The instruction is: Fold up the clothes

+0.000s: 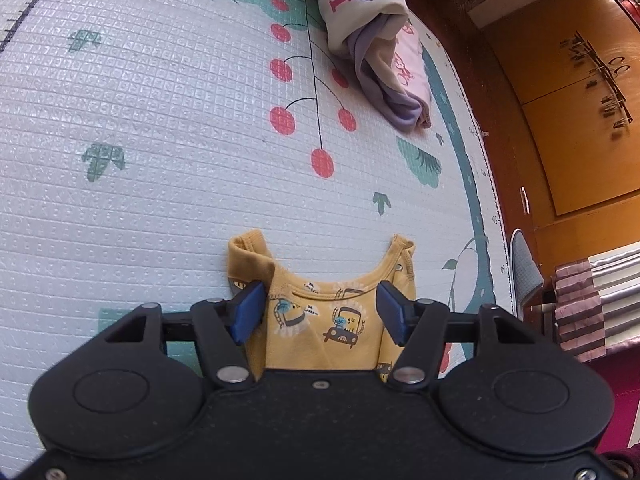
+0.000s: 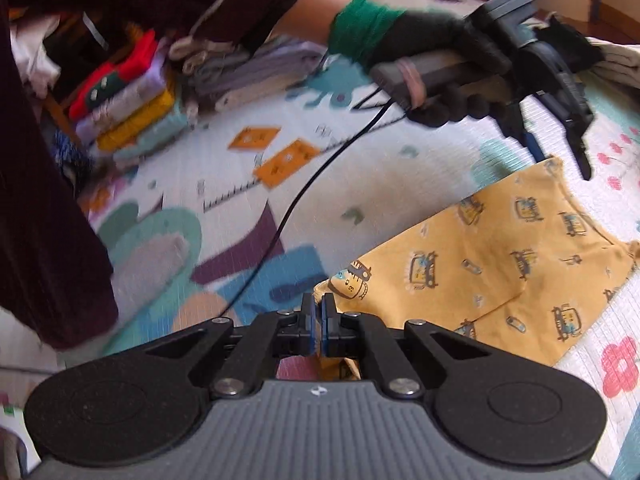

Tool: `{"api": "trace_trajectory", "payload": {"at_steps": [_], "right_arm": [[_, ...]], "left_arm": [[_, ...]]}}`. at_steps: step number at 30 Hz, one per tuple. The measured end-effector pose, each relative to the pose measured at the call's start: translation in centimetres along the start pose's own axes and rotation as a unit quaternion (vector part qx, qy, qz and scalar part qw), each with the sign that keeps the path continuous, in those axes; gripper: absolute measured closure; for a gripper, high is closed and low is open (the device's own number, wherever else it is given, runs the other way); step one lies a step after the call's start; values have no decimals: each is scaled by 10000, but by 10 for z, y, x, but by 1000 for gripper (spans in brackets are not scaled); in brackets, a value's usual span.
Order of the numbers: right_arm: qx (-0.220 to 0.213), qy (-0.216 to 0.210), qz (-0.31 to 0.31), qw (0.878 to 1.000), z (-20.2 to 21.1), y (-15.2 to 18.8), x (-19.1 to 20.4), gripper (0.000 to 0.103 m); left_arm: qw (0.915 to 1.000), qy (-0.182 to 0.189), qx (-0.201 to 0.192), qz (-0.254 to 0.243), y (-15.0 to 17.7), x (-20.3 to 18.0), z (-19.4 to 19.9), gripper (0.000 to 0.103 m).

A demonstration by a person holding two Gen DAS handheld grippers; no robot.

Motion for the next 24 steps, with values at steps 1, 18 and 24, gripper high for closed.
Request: {"api": "trace_trajectory", "payload": {"at_steps": [1,18,24], "right_arm": [[69,46,147,9999,-4,3,4,98],[303,239,-3354,9413,-30,40,-110,88],[91,322,-4285,9029,-44,45,-156,88]], "left_arm": [[10000,-13,13,-23,0,0,0,42],[9982,-243,276,-464,7,-7,0,40],[9976,-194,370,-558,16,-7,6,40]]}}
Point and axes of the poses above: each gripper's, at about its wrist camera, not at the fingertips, and z roughly against the way its jaws point, x to its left, y to its underside, the point moved 8 cm from there along -z, roughly the way its jaws point, and after that the axes turned 13 degrees about y, right-handed, at the moved point
